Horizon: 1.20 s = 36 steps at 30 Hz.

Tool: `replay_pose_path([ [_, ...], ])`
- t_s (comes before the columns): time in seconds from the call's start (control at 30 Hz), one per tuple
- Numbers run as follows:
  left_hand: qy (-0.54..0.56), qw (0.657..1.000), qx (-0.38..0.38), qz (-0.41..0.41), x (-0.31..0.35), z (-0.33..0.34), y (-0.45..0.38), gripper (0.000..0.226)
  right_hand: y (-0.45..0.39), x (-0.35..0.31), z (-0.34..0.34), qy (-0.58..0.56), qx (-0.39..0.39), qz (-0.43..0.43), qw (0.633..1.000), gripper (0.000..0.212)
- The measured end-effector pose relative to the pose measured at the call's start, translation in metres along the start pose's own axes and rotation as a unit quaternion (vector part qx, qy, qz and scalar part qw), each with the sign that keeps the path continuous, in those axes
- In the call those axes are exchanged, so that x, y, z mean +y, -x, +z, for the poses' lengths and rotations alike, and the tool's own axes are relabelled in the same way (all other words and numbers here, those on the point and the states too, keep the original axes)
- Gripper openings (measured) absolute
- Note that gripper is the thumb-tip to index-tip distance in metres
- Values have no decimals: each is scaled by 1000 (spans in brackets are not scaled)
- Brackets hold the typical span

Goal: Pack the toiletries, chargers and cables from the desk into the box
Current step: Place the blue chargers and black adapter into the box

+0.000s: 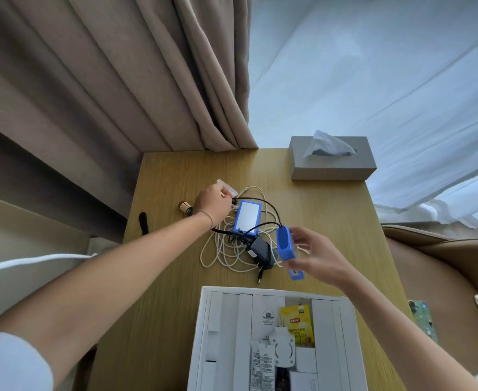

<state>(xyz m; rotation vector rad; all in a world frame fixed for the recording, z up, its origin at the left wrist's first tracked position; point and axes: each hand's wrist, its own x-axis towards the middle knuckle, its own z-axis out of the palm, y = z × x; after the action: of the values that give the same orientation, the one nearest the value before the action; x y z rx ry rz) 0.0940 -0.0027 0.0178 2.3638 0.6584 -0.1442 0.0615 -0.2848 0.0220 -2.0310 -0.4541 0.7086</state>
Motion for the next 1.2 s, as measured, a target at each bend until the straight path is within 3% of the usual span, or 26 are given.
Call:
replay_pose_path([
  [0.1, -6, 1000, -15, -25, 5, 15, -11, 16, 17, -1, -9, -86, 28, 12, 996, 64],
  [0.23, -97, 990, -97, -26, 4, 37, -10, 12, 29, -5, -17, -187, 95, 15, 978, 62],
  [0.4, -205, 971, -125, -11, 11, 60, -5, 76, 32, -12, -22, -217, 144, 17, 965, 41],
  [0.57, -276, 954, -120, -14, 16, 74, -4, 99, 33, -15, -19, -223, 163, 36, 960, 52],
  [0.77, -281, 950, -136, -13, 21, 80, -8, 90, 39, -21, -12, -317, 166, 60, 932, 60],
  [1.0, -208, 966, -154, 0, 20, 60, -9, 85, 54, -21, -15, -371, 164, 72, 911, 61],
  [1.2, -115, 985, -123, 36, 18, 25, 11, 77, 66, -18, -10, -332, 182, 93, 921, 78],
])
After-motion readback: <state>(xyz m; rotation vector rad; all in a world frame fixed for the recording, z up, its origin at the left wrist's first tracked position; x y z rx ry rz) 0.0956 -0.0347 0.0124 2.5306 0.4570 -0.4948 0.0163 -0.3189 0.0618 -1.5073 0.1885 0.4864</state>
